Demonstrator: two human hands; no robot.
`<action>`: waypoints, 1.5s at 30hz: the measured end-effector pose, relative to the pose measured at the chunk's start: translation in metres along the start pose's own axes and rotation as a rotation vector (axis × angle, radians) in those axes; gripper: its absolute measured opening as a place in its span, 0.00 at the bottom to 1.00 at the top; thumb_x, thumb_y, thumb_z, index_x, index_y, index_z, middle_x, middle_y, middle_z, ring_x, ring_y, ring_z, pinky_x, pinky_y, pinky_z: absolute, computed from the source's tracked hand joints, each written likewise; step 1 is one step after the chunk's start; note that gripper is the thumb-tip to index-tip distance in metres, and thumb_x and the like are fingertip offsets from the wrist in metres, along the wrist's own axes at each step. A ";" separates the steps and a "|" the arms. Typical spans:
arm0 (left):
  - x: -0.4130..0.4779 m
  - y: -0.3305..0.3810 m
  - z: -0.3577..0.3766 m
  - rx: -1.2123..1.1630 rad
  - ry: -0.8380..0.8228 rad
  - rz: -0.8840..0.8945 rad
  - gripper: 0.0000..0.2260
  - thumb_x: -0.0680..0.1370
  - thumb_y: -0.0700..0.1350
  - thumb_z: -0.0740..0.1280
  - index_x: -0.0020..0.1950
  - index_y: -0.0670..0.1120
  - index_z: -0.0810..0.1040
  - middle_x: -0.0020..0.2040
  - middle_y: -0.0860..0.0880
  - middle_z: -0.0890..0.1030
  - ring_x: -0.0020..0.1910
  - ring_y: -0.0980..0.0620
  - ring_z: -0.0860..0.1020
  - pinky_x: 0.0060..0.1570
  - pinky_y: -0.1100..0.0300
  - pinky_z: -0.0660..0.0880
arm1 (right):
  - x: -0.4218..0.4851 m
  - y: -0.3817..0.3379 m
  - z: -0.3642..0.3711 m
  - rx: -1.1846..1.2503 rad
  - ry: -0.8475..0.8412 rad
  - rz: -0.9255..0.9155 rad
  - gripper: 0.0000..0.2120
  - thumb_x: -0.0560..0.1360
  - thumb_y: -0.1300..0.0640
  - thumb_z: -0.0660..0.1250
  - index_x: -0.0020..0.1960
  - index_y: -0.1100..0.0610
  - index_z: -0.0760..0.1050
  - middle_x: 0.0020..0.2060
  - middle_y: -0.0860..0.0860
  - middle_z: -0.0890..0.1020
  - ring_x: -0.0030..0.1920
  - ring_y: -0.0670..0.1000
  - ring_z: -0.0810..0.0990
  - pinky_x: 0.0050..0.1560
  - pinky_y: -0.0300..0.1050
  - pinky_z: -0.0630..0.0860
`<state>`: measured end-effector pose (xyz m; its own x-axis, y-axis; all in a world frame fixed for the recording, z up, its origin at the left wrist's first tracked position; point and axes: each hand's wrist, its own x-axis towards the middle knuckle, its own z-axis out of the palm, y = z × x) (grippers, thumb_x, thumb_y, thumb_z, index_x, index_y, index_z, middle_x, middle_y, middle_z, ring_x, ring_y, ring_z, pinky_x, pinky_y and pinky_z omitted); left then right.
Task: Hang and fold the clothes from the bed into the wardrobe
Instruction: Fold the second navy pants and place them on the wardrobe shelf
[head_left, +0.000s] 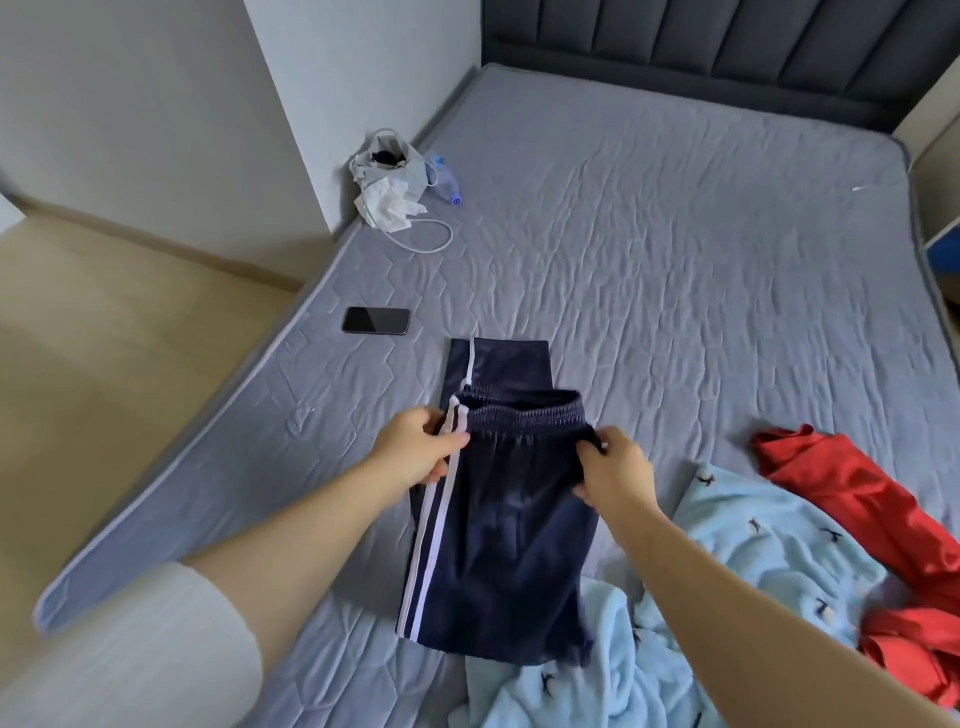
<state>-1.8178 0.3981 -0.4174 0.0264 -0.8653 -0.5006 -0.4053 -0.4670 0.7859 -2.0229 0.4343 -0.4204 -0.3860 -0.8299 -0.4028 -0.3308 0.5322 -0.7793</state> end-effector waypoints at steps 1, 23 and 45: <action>0.015 0.010 0.002 -0.049 0.029 0.032 0.06 0.75 0.41 0.69 0.50 0.45 0.76 0.34 0.51 0.76 0.22 0.61 0.75 0.28 0.63 0.76 | 0.015 -0.009 0.005 0.021 0.034 -0.023 0.05 0.77 0.57 0.58 0.43 0.53 0.69 0.38 0.53 0.79 0.37 0.56 0.80 0.42 0.50 0.76; 0.061 -0.255 0.101 1.267 -0.467 0.396 0.32 0.76 0.52 0.61 0.76 0.53 0.51 0.77 0.50 0.50 0.76 0.47 0.47 0.72 0.50 0.49 | 0.029 0.220 0.134 -0.800 -0.529 -0.049 0.29 0.78 0.50 0.57 0.76 0.48 0.50 0.75 0.46 0.54 0.75 0.50 0.49 0.71 0.50 0.52; 0.020 -0.250 0.041 1.021 -0.498 0.349 0.18 0.78 0.42 0.56 0.66 0.56 0.70 0.62 0.54 0.75 0.62 0.52 0.73 0.52 0.59 0.68 | -0.044 0.200 0.121 -0.901 -0.576 -0.038 0.17 0.81 0.51 0.52 0.70 0.44 0.62 0.66 0.44 0.70 0.67 0.52 0.64 0.66 0.57 0.61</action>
<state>-1.7532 0.5050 -0.6389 -0.4964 -0.6455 -0.5805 -0.8671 0.3362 0.3676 -1.9680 0.5571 -0.6160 0.0244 -0.6772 -0.7354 -0.9391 0.2368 -0.2492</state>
